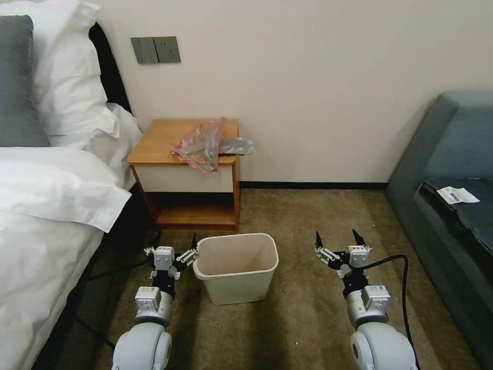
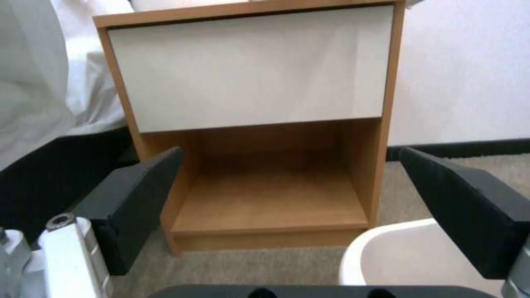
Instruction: Pick up the garbage bag from the table and place it over the trash can.
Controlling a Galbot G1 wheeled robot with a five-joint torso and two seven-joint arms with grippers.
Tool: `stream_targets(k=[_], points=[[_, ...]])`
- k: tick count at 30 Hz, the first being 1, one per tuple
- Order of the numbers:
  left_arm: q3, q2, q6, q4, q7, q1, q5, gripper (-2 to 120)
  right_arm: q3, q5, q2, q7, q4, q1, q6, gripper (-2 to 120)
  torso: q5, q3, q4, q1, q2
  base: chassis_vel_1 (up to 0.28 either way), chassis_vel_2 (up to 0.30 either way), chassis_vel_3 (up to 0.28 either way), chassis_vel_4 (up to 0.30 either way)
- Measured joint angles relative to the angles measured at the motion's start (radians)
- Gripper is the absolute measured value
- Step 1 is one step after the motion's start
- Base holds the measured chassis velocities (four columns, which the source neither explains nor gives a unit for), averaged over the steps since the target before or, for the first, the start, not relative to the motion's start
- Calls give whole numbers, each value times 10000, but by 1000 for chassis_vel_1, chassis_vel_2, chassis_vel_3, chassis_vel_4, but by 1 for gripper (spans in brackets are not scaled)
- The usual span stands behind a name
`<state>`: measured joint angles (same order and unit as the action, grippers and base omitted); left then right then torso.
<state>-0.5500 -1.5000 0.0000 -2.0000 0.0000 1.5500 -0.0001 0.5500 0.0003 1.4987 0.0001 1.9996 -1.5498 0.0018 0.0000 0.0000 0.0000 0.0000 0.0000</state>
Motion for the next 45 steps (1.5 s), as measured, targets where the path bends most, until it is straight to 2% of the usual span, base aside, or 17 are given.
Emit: stream_targets(k=[5,8,9,11,12,19,22,25,26,28,31,36,38,40,42,43,45], points=[[-241,288,-337,34,-127,103,-325,99,-15,97,-230,30,-119,52,489,100,-6,0,-3,0,0,0,0,0,0],[-1210,1287,-1582,148,-636,484,-1387,99,-50,353,-807,166,-401,187,1690,100,-1,0,1,0,0,0,0,0,0],[-1210,1287,-1582,148,-636,484,-1387,99,-50,353,-807,166,-401,187,1690,100,-1,0,1,0,0,0,0,0,0],[-1913,2003,-2474,227,-1013,749,-2149,100,-78,550,-1264,269,-625,288,2641,100,5,0,3,0,0,0,0,0,0],[-1999,2110,-2636,232,-1068,792,-2273,100,-151,621,-1439,299,-648,311,2934,100,6,0,2,0,0,0,0,0,0],[-2056,2188,-2734,248,-1102,827,-2367,100,-501,691,-1689,408,-261,341,3026,100,-4,0,0,0,0,0,0,0,0],[-2056,2230,-2766,241,-1014,831,-2613,99,-542,758,-1643,220,-351,546,3588,100,0,0,1,0,0,0,0,0,0],[-1787,2284,-2741,-54,47,795,-3904,99,-918,1129,-1737,-42,-535,1006,4207,100,0,0,-1,0,0,0,0,0,0],[-1787,2284,-2741,-54,47,795,-3904,99,-918,1129,-1737,-42,-535,1006,4207,100,0,0,-1,0,0,0,0,0,0],[-1678,2300,-2705,-173,479,774,-4406,99,-1278,1498,-1916,-408,-747,1477,4416,100,0,0,-2,0,0,0,0,0,0],[-1650,2301,-2685,-193,578,768,-4512,98,-1610,1578,-2064,-705,-1041,1989,4477,100,1,0,-1,0,0,0,0,0,0],[-1640,2301,-2707,-203,715,761,-4575,97,-2910,482,-2701,-828,-2269,4065,4279,100,0,1,1,0,0,0,0,0,0],[-1612,2241,-3041,-56,1368,716,-4640,97,-3583,-282,-2876,-606,-3140,5142,4312,100,0,1,2,1,0,0,0,0,0],[-1601,2227,-3085,-33,1482,708,-4660,97,-3870,-628,-2901,-483,-3588,5624,4353,100,-6,2,1,0,-1,0,0,0,0],[-1577,2086,-3393,166,2043,595,-4683,97,-4403,-1574,-2787,-140,-4786,6796,4601,100,6,2,0,1,0,0,0,0,0],[-1577,2086,-3393,166,2043,595,-4683,97,-4403,-1574,-2787,-140,-4786,6796,4601,100,6,2,0,1,0,0,0,0,0],[-1537,1959,-3572,526,2441,279,-4679,97,-4781,-2610,-2491,86,-6148,8064,4826,100,-5,2,0,0,0,0,0,0,0]])
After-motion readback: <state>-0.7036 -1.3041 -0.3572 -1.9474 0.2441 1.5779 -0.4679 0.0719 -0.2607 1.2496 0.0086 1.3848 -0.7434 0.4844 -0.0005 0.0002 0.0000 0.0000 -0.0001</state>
